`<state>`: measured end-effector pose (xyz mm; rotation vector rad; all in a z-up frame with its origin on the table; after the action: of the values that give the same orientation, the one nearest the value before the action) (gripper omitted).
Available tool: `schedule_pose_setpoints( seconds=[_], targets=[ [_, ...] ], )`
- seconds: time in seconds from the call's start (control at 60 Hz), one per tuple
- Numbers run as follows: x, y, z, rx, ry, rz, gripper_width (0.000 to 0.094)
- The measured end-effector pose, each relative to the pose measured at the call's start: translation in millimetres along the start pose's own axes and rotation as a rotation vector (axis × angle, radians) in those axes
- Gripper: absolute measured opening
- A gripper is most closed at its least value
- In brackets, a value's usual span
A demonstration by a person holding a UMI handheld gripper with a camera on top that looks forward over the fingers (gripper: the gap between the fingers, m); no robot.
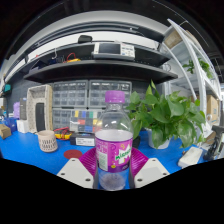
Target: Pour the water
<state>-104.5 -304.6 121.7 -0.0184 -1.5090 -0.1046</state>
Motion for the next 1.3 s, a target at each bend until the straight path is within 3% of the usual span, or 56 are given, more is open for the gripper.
schedule_pose_setpoints(
  seconds=[0.05, 0.333, 0.6, 1.017, 1.3],
  targets=[
    [0, -1, 0, 0.001, 0.003, 0.004, 0.0382],
    [4, 15, -7, 0.017, 0.030, 0.074, 0.0379],
    [31, 76, -59, 0.052, 0.024, 0.585, 0.0378],
    [41, 160, -160, 0.062, -0.070, 1.516, 0.0377],
    [42, 201, -182, 0.044, -0.229, 2.040, 0.0376]
  ],
)
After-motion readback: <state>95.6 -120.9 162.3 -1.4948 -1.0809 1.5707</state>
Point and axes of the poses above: the point between the fingertips, and its own axes, seen from behind it with the camera up: y to the left, x up, z backward, against the way the camera looks, the point moved 6 cm from there along z, backward, against the way the camera looks, and after that the axes turned 5 degrees about -z, right-handed, at the moved point
